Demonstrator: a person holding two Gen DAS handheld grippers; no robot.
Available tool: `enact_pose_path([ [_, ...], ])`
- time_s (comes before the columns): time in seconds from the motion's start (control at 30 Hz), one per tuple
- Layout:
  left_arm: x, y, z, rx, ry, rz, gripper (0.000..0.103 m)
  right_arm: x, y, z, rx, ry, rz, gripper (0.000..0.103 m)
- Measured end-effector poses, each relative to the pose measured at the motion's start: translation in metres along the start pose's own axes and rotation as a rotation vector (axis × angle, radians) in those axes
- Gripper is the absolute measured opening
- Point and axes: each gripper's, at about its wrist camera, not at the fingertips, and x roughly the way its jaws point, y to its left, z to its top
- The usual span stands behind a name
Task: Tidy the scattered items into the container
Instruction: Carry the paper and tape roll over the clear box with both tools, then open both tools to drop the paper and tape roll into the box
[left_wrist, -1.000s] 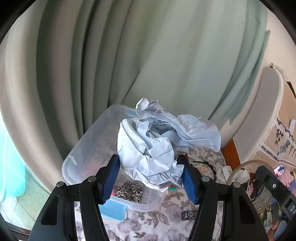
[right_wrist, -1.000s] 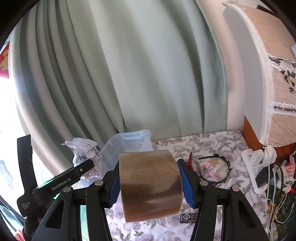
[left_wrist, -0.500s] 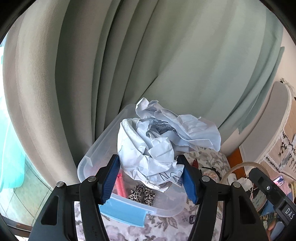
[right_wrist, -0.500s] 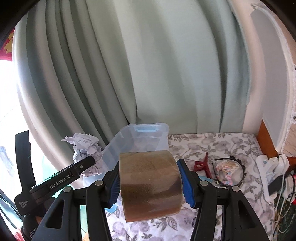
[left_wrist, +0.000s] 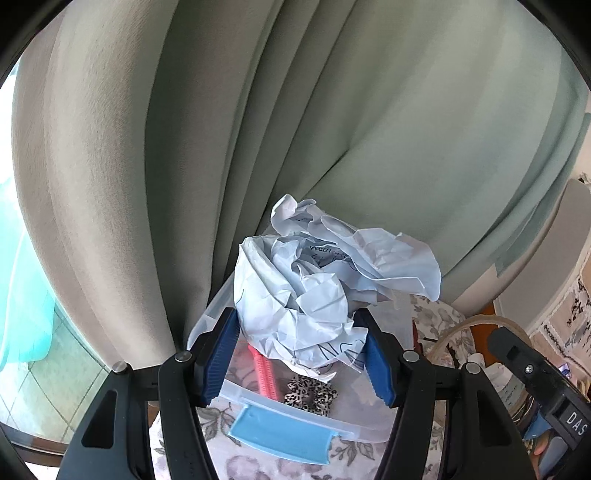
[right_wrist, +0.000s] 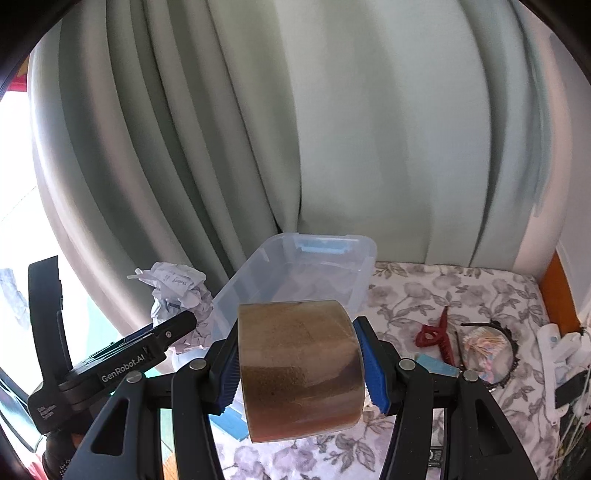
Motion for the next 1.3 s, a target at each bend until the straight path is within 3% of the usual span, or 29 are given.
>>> enact_pose_path([
  [0.87,0.013,0.025,0.000,-0.035,0.056,-0.006,0.067,0.055,0.023,-0.002,-0.040,0.124,0.009,0.061],
  [1.3,0.004,0.013,0.005,-0.004,0.078,0.001,0.080,0.059,0.019,-0.003,-0.037,0.134,-0.005,0.062],
])
